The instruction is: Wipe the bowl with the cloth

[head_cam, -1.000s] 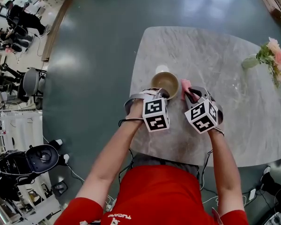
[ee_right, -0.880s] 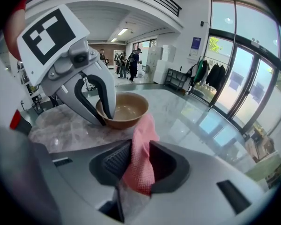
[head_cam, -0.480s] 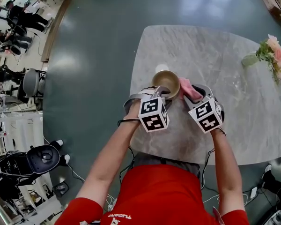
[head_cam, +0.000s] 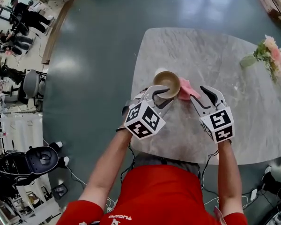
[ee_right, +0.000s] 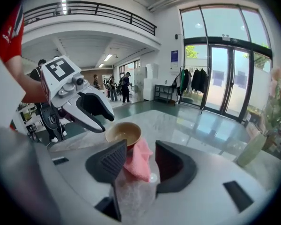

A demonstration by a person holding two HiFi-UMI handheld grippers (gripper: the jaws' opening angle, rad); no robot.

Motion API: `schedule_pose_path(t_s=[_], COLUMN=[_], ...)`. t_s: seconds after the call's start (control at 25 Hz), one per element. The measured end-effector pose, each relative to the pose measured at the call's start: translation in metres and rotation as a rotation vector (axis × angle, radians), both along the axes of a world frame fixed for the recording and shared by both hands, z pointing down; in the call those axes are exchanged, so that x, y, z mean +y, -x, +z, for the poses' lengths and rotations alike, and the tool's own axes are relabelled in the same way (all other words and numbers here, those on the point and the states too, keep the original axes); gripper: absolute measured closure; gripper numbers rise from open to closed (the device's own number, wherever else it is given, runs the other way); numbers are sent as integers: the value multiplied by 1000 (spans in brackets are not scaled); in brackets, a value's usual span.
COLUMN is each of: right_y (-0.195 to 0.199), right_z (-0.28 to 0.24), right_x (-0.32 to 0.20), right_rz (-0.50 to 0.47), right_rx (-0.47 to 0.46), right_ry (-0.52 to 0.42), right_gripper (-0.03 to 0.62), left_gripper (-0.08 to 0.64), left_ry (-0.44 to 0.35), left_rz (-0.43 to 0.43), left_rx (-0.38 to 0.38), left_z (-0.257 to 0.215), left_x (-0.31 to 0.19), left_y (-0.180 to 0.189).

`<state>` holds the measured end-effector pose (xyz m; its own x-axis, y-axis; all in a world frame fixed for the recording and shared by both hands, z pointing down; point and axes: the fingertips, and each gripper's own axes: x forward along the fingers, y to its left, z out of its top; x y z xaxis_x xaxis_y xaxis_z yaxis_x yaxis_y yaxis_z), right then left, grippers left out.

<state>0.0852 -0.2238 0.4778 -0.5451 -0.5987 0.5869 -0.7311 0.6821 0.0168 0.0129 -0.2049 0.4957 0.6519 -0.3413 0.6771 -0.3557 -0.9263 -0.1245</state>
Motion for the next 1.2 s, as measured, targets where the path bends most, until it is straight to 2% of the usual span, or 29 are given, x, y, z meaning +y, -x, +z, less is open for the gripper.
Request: schedule_pose_path(t_s=[0.16,0.32,0.44,0.56,0.76,1.2], right_y=[0,3,5,8,18,34], right_z=[-34,-70,-95,-120,-147,-187], right_x=[9,23,33,46,69,120], right_rz=[33,48,56,63,53,57], right_rx=[-79,-172,-232,-286,-378,-478], right_ry=[-59,-120,-170,-218,-276,-392], right_gripper=[419,422,470,517,535,568], left_gripper=[439,440,448,499,548,554], left_ry=[-42,-86,-107,-107,-130,-241], left_rz=[-88,-126,-155,-203,-257,-312], left_rx=[173,341,458,559,650,769], left_z=[-40,-84,-112,-138,-162,-205], left_x=[1,8,16,27,42,78], left_y=[3,3,4,10,22,43])
